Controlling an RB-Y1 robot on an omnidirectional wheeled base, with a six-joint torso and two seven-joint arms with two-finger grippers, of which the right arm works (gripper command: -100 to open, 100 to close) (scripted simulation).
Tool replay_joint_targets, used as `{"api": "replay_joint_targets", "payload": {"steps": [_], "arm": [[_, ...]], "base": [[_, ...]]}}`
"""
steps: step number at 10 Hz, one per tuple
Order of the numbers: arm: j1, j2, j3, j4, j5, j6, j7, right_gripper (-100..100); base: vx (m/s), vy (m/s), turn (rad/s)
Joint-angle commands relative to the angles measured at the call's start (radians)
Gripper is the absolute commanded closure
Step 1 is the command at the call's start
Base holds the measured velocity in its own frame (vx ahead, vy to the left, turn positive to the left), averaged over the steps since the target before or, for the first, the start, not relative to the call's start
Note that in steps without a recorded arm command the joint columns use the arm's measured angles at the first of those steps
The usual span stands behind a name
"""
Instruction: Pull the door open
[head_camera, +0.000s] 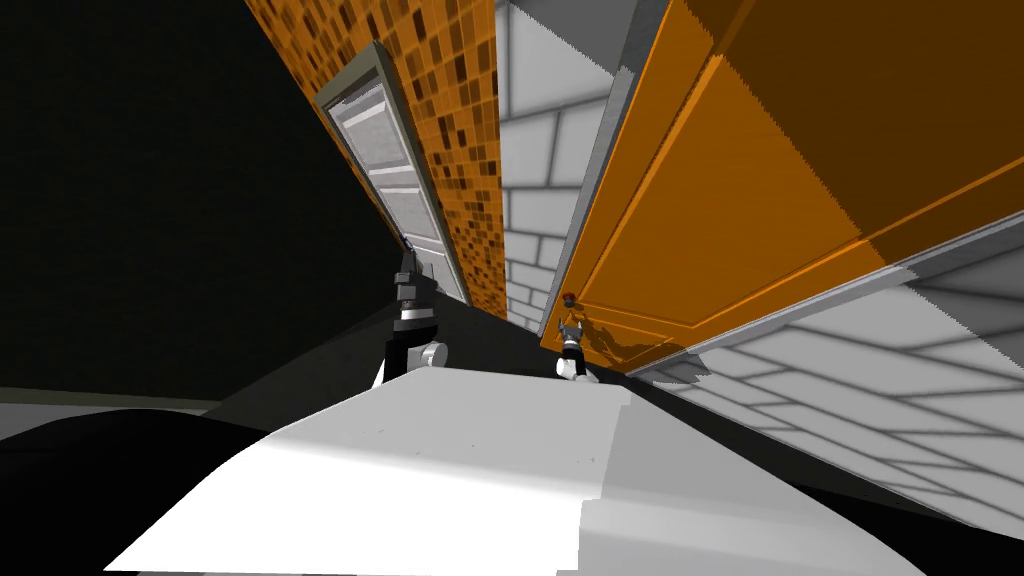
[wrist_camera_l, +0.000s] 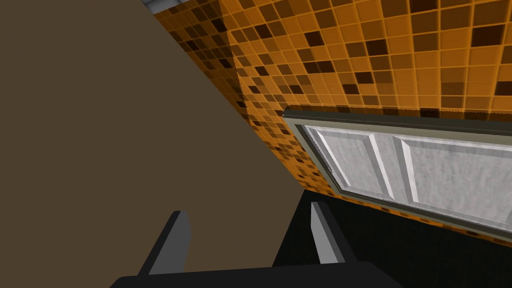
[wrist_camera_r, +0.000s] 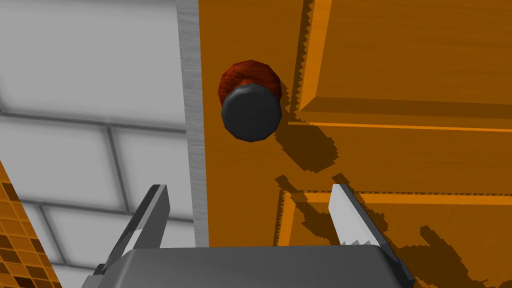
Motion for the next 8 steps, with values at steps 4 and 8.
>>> {"api": "replay_joint_targets", "payload": {"steps": [4,8], "arm": [[0.035,-0.018,-0.003,-0.051,-0.003,0.017,-0.011,-100],[0.064,-0.093,-0.012,-0.037,-0.013,0.004,-0.084,-100]], "base": [[0.044,0.054,0.014],[0.129,0.037,0.112]]}}
